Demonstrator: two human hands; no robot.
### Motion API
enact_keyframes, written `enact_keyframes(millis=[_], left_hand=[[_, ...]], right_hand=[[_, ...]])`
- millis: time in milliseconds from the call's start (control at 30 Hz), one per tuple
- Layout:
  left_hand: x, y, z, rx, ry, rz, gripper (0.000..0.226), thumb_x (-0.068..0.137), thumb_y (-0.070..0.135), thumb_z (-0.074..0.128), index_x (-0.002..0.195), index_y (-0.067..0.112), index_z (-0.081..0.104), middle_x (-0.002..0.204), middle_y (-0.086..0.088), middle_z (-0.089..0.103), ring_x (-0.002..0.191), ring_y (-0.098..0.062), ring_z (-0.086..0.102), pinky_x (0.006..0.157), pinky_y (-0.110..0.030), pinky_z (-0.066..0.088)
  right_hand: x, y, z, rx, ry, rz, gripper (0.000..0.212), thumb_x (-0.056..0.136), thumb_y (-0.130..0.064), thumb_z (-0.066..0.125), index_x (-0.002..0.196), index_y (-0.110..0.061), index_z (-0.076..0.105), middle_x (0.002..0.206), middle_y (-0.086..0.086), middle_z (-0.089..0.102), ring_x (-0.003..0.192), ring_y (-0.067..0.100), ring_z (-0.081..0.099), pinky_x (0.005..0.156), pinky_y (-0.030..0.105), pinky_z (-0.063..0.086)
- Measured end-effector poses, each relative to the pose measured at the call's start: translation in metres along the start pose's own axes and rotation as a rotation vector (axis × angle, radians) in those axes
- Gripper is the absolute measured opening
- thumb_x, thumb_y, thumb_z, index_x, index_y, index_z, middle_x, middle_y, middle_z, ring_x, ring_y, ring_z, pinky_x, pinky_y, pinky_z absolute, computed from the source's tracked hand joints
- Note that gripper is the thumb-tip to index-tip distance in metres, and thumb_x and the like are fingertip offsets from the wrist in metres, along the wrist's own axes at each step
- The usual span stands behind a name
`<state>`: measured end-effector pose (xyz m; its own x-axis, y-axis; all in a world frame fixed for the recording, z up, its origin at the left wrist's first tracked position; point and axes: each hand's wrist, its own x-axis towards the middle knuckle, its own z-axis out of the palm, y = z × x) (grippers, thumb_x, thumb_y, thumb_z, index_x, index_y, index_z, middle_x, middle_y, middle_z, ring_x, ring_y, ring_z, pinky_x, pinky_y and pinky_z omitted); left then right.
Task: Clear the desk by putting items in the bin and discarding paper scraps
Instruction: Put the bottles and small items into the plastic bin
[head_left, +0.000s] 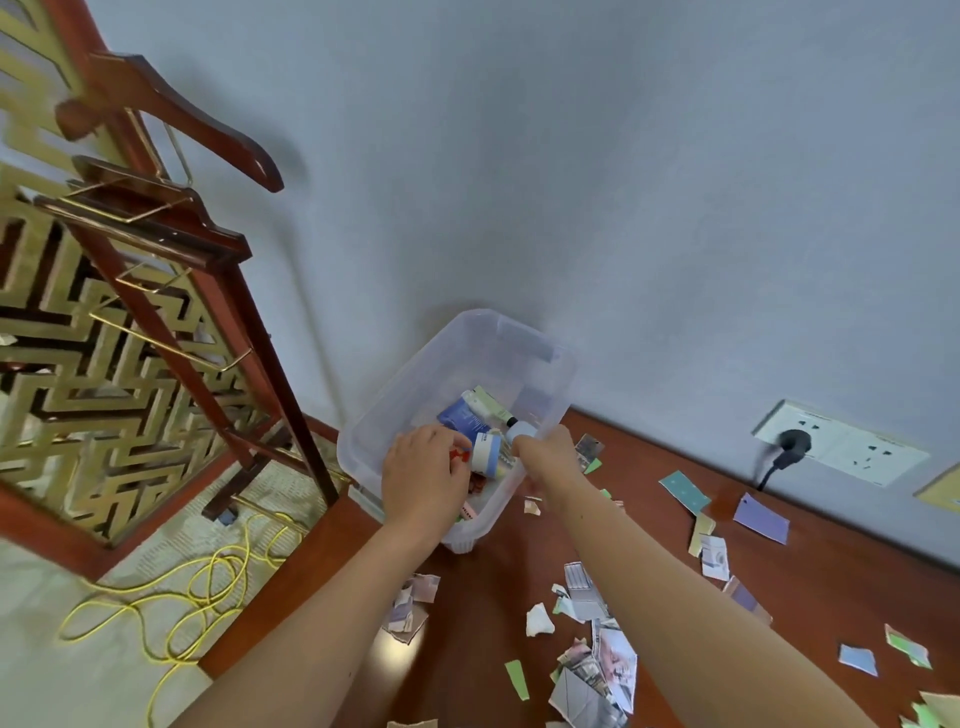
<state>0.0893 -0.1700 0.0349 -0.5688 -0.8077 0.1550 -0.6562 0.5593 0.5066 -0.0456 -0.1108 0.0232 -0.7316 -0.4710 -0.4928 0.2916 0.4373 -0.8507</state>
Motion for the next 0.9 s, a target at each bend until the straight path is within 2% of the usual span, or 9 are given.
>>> enact_keyframes(millis=[133, 267, 433, 567, 700, 800, 900], left_hand=[[0.001, -0.015, -0.004, 0.006, 0.013, -0.033, 0.021, 0.088, 0.02, 0.055, 0.103, 0.031, 0.066, 0.11, 0.012, 0.063, 0.104, -0.012, 0.052, 0.096, -0.03, 0.042], [-0.001, -0.025, -0.007, 0.021, 0.006, -0.053, 0.022, 0.088, 0.018, 0.055, 0.101, 0.03, 0.067, 0.108, 0.011, 0.064, 0.102, -0.014, 0.053, 0.095, -0.031, 0.041], [-0.009, -0.035, -0.012, 0.027, 0.033, -0.08, 0.024, 0.087, 0.016, 0.054, 0.101, 0.029, 0.068, 0.105, 0.01, 0.065, 0.098, -0.013, 0.053, 0.095, -0.032, 0.042], [-0.015, -0.048, -0.018, 0.05, 0.055, -0.106, 0.024, 0.086, 0.015, 0.055, 0.099, 0.029, 0.069, 0.103, 0.01, 0.065, 0.095, -0.013, 0.053, 0.091, -0.031, 0.042], [-0.02, -0.063, -0.023, 0.028, 0.064, -0.129, 0.023, 0.085, 0.014, 0.054, 0.093, 0.03, 0.069, 0.099, 0.01, 0.064, 0.092, -0.015, 0.052, 0.086, -0.031, 0.043], [-0.022, -0.07, -0.023, 0.003, 0.051, -0.144, 0.024, 0.086, 0.013, 0.053, 0.094, 0.03, 0.068, 0.1, 0.01, 0.064, 0.095, -0.015, 0.052, 0.083, -0.032, 0.046], [-0.025, -0.074, -0.022, 0.007, 0.035, -0.139, 0.024, 0.086, 0.012, 0.053, 0.095, 0.029, 0.068, 0.101, 0.009, 0.064, 0.096, -0.016, 0.053, 0.084, -0.033, 0.046]], right_hand=[[0.003, 0.002, 0.016, 0.013, -0.044, 0.012, 0.059, 0.075, -0.009, 0.057, 0.132, -0.004, 0.041, 0.103, 0.017, 0.053, 0.087, 0.036, 0.059, 0.048, 0.03, 0.049], [0.002, 0.004, 0.028, 0.057, -0.077, 0.054, 0.059, 0.078, -0.003, 0.057, 0.134, -0.009, 0.038, 0.116, 0.018, 0.054, 0.1, 0.038, 0.06, 0.056, 0.045, 0.059], [-0.005, 0.01, 0.044, 0.057, -0.124, 0.068, 0.056, 0.081, -0.003, 0.056, 0.132, -0.011, 0.037, 0.117, 0.016, 0.053, 0.098, 0.035, 0.061, 0.053, 0.041, 0.058], [-0.011, 0.015, 0.063, 0.048, -0.164, 0.056, 0.067, 0.072, -0.006, 0.056, 0.137, -0.013, 0.041, 0.115, 0.017, 0.057, 0.096, 0.034, 0.063, 0.056, 0.046, 0.06], [-0.017, 0.019, 0.074, 0.025, -0.176, 0.075, 0.061, 0.079, -0.004, 0.056, 0.137, -0.011, 0.038, 0.114, 0.017, 0.055, 0.095, 0.034, 0.063, 0.058, 0.044, 0.06], [-0.019, 0.023, 0.076, 0.01, -0.169, 0.102, 0.057, 0.083, -0.002, 0.055, 0.136, -0.01, 0.036, 0.116, 0.019, 0.053, 0.095, 0.035, 0.061, 0.049, 0.037, 0.055], [-0.02, 0.026, 0.077, -0.019, -0.166, 0.113, 0.059, 0.084, -0.003, 0.056, 0.139, -0.011, 0.033, 0.118, 0.018, 0.052, 0.099, 0.035, 0.061, 0.049, 0.035, 0.054]])
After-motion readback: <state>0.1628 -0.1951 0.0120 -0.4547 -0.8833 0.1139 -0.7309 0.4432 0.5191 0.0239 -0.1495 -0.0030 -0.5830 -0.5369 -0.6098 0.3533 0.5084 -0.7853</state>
